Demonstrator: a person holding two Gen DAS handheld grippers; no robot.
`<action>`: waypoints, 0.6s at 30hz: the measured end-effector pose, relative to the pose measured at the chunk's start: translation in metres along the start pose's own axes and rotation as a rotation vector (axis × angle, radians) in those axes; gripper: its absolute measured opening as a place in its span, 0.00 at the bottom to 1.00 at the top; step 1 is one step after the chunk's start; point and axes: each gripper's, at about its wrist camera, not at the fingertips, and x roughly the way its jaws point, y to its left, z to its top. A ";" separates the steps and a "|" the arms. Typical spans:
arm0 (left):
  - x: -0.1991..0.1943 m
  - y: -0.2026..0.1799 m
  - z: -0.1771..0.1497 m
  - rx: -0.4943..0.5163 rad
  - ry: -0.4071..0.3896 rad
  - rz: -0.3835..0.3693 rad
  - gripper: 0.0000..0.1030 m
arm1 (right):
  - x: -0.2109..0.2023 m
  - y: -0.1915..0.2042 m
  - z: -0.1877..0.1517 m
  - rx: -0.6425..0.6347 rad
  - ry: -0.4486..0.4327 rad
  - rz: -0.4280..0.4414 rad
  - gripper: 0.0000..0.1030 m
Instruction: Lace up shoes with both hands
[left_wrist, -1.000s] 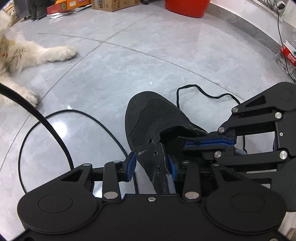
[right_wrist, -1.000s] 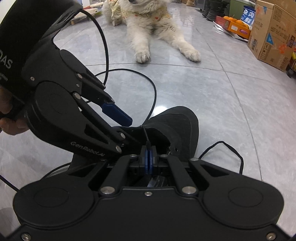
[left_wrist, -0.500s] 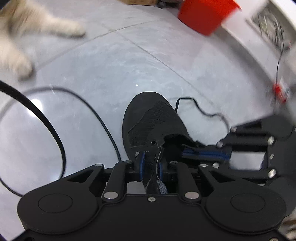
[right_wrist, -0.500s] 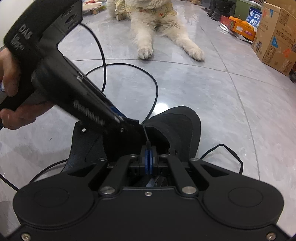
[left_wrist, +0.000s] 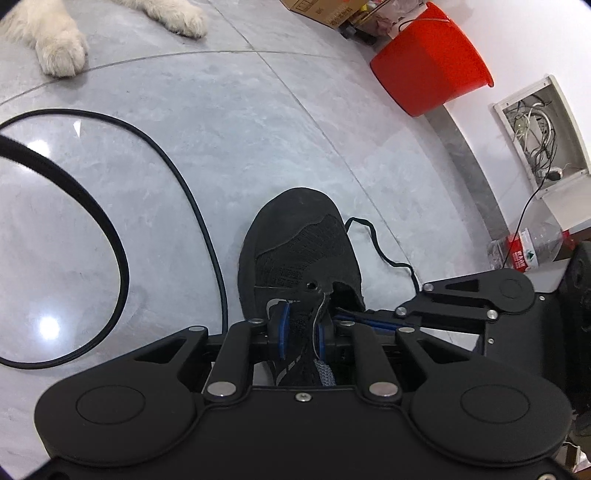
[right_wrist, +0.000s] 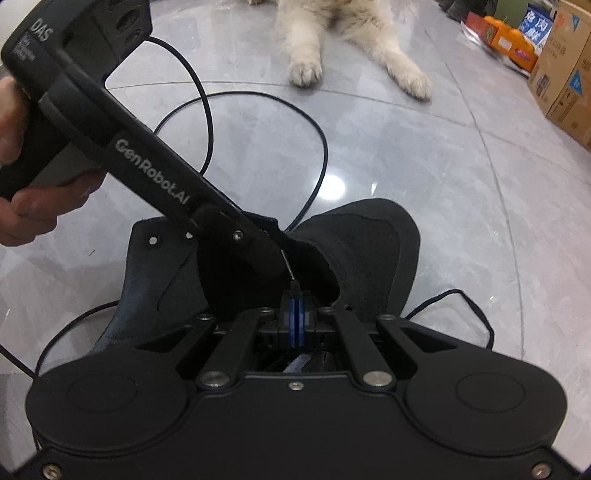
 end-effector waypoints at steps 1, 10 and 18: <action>0.000 0.001 -0.001 0.016 -0.004 -0.004 0.15 | 0.001 0.000 0.000 0.001 0.000 0.005 0.02; -0.003 -0.005 -0.004 0.181 -0.007 0.003 0.15 | 0.011 -0.008 -0.001 0.039 -0.006 0.051 0.02; -0.006 -0.009 -0.006 0.275 -0.005 0.017 0.15 | 0.015 -0.011 -0.001 0.078 -0.023 0.069 0.01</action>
